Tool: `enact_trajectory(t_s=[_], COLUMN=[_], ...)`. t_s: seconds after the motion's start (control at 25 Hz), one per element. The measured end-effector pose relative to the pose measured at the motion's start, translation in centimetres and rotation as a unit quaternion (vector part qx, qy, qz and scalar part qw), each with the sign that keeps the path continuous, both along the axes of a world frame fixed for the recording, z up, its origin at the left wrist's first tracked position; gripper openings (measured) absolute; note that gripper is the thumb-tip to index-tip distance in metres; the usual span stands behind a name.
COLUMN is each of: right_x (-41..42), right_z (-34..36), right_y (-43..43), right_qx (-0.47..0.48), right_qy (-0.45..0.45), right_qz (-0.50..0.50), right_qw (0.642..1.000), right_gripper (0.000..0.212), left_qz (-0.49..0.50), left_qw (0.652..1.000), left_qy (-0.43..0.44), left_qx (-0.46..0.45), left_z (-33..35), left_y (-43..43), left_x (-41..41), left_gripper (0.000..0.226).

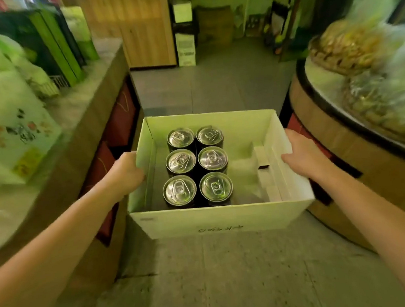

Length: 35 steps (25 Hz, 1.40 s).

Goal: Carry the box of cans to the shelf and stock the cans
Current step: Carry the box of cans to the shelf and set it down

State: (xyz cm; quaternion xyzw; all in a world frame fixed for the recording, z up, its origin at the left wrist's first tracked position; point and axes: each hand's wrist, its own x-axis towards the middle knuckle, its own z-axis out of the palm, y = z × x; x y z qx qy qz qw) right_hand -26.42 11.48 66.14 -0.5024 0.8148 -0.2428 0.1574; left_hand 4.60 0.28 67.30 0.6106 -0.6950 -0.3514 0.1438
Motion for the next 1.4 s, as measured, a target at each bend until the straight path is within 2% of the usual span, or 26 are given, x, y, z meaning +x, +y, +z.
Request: enact_trajectory(t_s=[0.16,0.32,0.84,1.12,1.4], right_x=[0.7,1.5,1.1,-4.7,-11.3], right_z=[7.9,11.8,12.7,13.5,15.8], right_y=[-1.7,-3.3,-14.9,-28.8,-47.5], right_qx=[0.001,0.004,0.011,-0.004,-0.010], right_qy=[0.028,0.045,0.002,-0.001,-0.001], right_qz=[-0.001,0.013,0.003,0.028,0.064], right_qw=[1.000,0.999,1.000,1.000,0.998], right_gripper=[0.041,0.033,0.040,0.038,0.035], left_qz=[0.004,-0.006,-0.010,0.029,0.057], left_qw=[1.000,1.000,1.000,0.999,0.997], left_qy=[0.013,0.023,-0.009,-0.003,-0.011], left_qx=[-0.019,-0.017,-0.005,-0.029,-0.042], left_z=[7.3,10.7,12.1,11.7,12.7], left_y=[-1.1,-2.7,-15.4,-28.1,-46.2], left_x=[0.3,0.8,0.2,-5.5,-11.3], left_gripper=[0.024,0.026,0.036,0.043,0.043])
